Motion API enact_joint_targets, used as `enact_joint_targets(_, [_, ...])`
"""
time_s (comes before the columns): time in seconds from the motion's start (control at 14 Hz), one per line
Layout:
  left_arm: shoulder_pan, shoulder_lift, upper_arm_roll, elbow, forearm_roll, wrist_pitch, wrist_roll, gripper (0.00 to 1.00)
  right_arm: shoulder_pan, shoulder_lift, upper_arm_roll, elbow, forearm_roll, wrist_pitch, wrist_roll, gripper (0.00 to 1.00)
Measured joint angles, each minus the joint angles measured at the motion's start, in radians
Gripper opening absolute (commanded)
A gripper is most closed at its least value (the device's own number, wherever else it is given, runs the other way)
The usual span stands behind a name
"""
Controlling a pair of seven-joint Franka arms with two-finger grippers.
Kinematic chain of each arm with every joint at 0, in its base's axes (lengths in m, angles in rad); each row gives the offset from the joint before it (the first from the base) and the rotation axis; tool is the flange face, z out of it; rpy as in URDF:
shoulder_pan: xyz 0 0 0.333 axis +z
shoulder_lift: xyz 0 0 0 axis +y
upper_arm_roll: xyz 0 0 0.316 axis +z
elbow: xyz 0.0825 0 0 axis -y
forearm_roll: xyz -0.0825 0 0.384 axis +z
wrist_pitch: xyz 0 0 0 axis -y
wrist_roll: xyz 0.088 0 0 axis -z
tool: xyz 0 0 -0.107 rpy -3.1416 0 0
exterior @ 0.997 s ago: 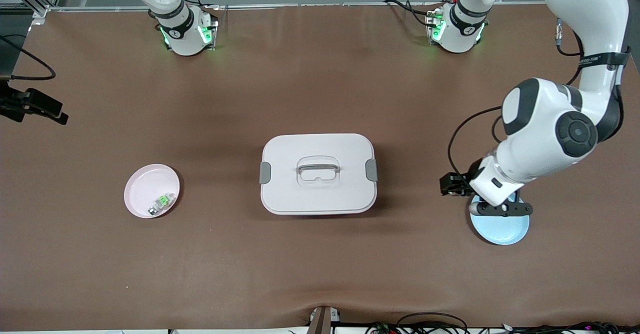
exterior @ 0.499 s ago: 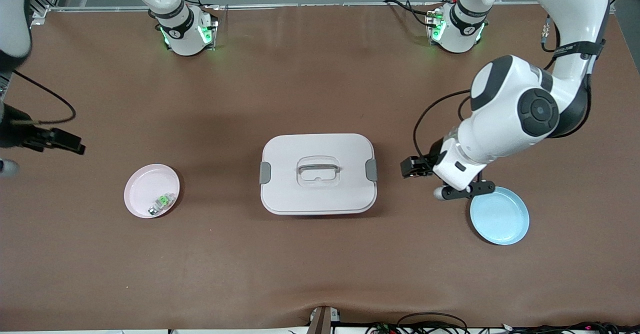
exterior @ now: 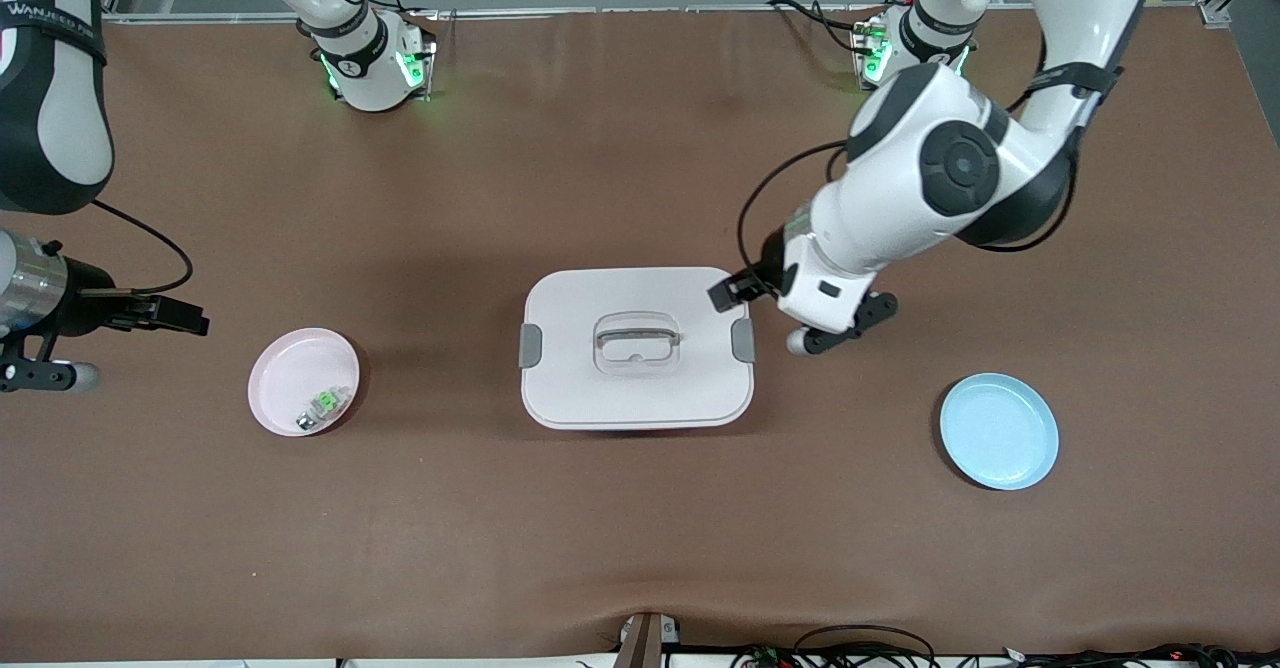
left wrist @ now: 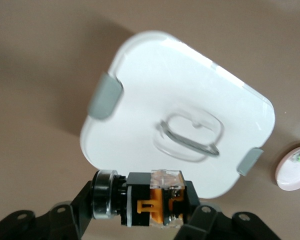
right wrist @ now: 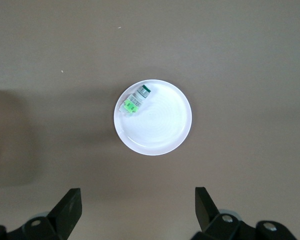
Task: Transfer orange switch to right arm and place
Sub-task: 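Carry the switch over the white box while the right gripper rises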
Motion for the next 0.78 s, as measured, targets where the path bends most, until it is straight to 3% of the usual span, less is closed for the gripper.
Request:
enact_joint_targets(0.14, [-0.048, 0.022, 0.0, 0.026, -0.007, 0.003, -0.115, 0.0, 0.024, -0.007, 0.006, 0.0, 0.057, -0.002, 0.074, 1.0])
enact_joint_targets(0.43, [-0.103, 0.054, 0.0, 0.05, -0.037, 0.058, -0.326, 0.0, 0.028, -0.072, 0.003, -0.043, 0.341, 0.005, 0.198, 1.0])
enact_joint_targets(0.57, [-0.113, 0.056, 0.0, 0.061, -0.081, 0.071, -0.397, 0.0, 0.025, -0.14, 0.002, -0.13, 0.437, 0.088, 0.25, 1.0])
enact_joint_targets(0.78, [-0.134, 0.057, -0.001, 0.088, -0.115, 0.074, -0.492, 0.0, 0.058, -0.294, 0.009, -0.367, 0.566, 0.308, 0.285, 1.0])
